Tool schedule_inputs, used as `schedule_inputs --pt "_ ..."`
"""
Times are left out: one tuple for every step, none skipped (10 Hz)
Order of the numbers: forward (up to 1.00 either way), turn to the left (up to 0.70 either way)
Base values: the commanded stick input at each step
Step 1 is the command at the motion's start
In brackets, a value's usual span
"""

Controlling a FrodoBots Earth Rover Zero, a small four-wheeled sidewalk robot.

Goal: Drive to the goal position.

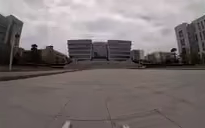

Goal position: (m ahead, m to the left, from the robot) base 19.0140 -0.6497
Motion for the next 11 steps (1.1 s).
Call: schedule_inputs --pt "0.7 0.0" --pt "0.7 0.0" --pt "0.7 0.03" --pt "0.7 0.05" --pt "0.7 0.05" --pt "0.7 0.05" --pt "0.7 0.12" --pt "0.7 0.02" --pt "0.7 0.0" --pt "0.7 0.0" --pt "0.7 0.0"
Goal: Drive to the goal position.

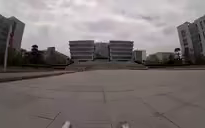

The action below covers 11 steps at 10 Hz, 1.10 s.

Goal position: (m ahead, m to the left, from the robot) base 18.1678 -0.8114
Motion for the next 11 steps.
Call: schedule_inputs --pt "0.7 0.0" --pt "0.7 0.0" --pt "0.7 0.0" --pt "0.7 0.0" --pt "0.7 0.0" --pt "0.7 0.0" --pt "0.7 0.0" --pt "0.7 0.0" --pt "0.7 0.0" --pt "0.7 0.0" --pt "0.7 0.0"
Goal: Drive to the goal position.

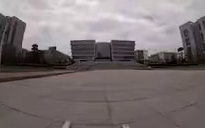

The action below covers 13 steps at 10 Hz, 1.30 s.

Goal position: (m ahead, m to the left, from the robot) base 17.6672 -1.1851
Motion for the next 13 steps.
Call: schedule_inputs --pt "0.7 0.0" --pt "0.7 0.0" --pt "0.7 0.0" --pt "0.7 0.0" --pt "0.7 0.0" --pt "0.7 0.0" --pt "0.7 0.0" --pt "0.7 0.0" --pt "0.7 0.0" --pt "0.7 0.0" --pt "0.7 0.0" --pt "0.7 0.0" --pt "0.7 0.0"
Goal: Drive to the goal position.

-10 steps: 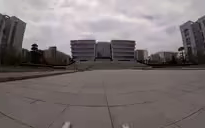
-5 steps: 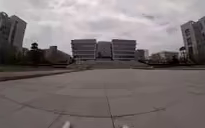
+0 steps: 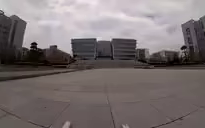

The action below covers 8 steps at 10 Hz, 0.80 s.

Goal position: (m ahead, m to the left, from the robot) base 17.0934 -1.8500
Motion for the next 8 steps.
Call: schedule_inputs --pt "0.7 0.0" --pt "0.7 0.0" --pt "0.7 0.0" --pt "0.7 0.0" --pt "0.7 0.0" --pt "0.7 0.0" --pt "0.7 0.0" --pt "0.7 0.0"
